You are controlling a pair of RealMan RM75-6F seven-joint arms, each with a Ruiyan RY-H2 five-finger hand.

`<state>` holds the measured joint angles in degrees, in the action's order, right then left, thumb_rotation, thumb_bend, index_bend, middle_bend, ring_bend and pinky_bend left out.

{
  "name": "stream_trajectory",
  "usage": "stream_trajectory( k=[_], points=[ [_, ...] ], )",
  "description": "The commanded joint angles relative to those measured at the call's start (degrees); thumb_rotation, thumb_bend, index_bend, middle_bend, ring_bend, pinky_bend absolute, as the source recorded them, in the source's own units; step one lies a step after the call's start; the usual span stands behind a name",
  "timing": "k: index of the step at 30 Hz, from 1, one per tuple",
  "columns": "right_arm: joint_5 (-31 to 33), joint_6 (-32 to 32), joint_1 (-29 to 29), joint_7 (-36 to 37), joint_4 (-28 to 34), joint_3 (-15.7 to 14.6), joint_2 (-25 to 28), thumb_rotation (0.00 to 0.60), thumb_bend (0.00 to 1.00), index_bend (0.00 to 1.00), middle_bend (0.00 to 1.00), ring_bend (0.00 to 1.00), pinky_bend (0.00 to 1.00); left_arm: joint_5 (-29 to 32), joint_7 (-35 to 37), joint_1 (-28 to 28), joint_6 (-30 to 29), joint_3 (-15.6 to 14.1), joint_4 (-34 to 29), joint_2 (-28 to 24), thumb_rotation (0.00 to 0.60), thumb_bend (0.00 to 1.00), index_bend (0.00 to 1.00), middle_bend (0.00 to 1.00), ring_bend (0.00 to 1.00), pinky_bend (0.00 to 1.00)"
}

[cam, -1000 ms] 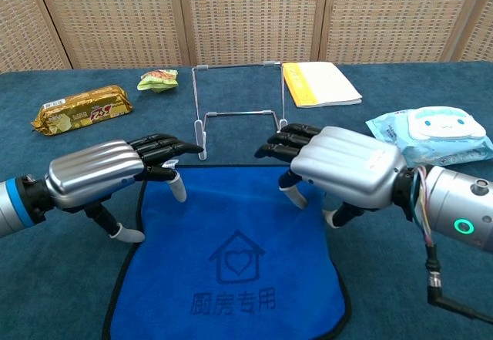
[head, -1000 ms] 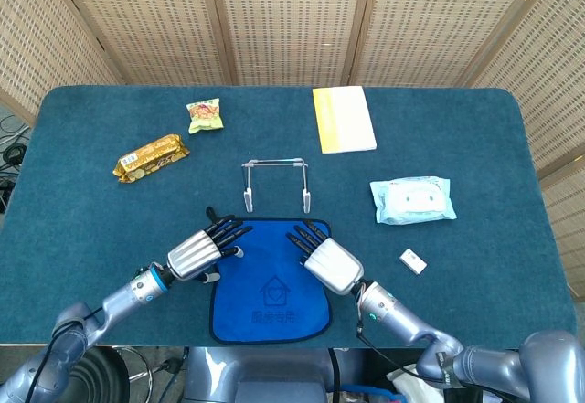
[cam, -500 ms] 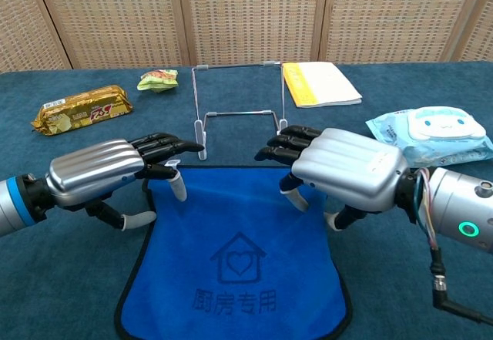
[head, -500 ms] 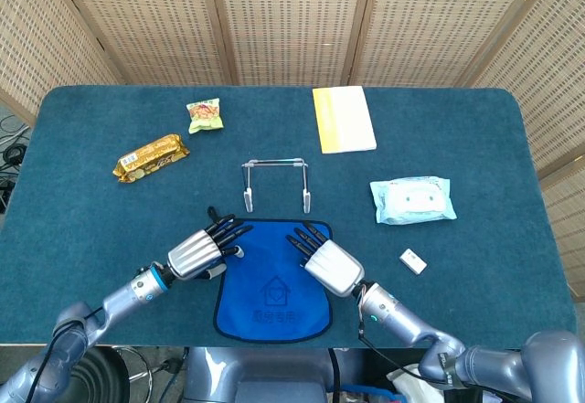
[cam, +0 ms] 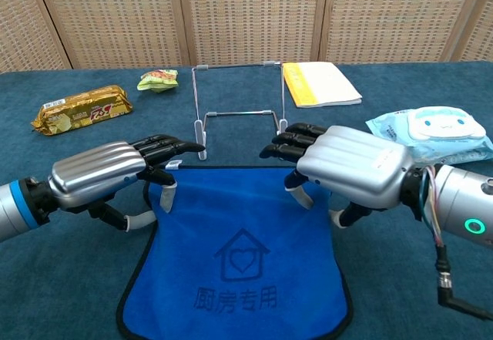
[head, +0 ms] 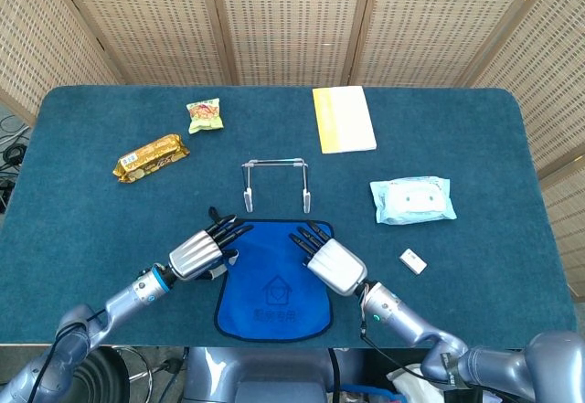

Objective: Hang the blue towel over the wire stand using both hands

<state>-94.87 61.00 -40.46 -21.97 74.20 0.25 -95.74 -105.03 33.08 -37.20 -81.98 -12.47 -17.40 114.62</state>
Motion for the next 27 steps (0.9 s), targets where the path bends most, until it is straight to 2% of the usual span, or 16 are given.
stream_trajectory(
  k=[1, 7, 11, 15, 21, 27],
  points=[
    [-0.03, 0.13, 0.07, 0.09, 0.12, 0.0, 0.2, 0.6, 0.45, 0.67, 0.1, 0.0, 0.0, 0.24, -0.42, 0.07, -0.01, 0.14, 0.01, 0.08, 0.6, 0.45, 0.64, 0.0, 0.0, 0.0],
    [-0.4, 0.83, 0.25, 0.11, 1.04, 0.05, 1.1, 0.6, 0.45, 0.67, 0.1, 0.0, 0.0, 0.54, -0.95, -0.08, -0.5, 0.32, -0.31, -0.05, 0.6, 0.53, 0.69, 0.0, 0.0, 0.0],
    [-0.76, 1.49, 0.35, 0.1, 2.48, 0.2, 2.07, 0.6, 0.45, 0.67, 0.1, 0.0, 0.0, 0.89, -1.0, -0.09, -1.71, 0.73, -1.02, -0.4, 0.6, 0.54, 0.71, 0.0, 0.0, 0.0],
    [-1.93, 3.32, 0.29, -0.18, 5.69, 0.93, 4.16, 0.6, 0.45, 0.68, 0.1, 0.0, 0.0, 2.24, -4.13, -0.13, -5.7, 2.89, -2.39, -0.94, 0.6, 0.54, 0.71, 0.0, 0.0, 0.0],
    [-1.96, 4.68, -0.01, -1.41, 11.48, 3.08, 7.8, 0.6, 0.46, 0.68, 0.11, 0.0, 0.0, 3.3, -6.31, -0.95, -8.96, 5.0, -7.19, -3.05, 0.6, 0.54, 0.72, 0.0, 0.0, 0.0],
    [0.84, 4.35, -1.09, -4.39, 18.94, 7.76, 12.38, 0.6, 0.47, 0.68, 0.11, 0.0, 0.0, 4.43, -10.26, -3.62, -10.47, 8.32, -17.58, -7.92, 0.6, 0.54, 0.72, 0.0, 0.0, 0.0]
  ],
)
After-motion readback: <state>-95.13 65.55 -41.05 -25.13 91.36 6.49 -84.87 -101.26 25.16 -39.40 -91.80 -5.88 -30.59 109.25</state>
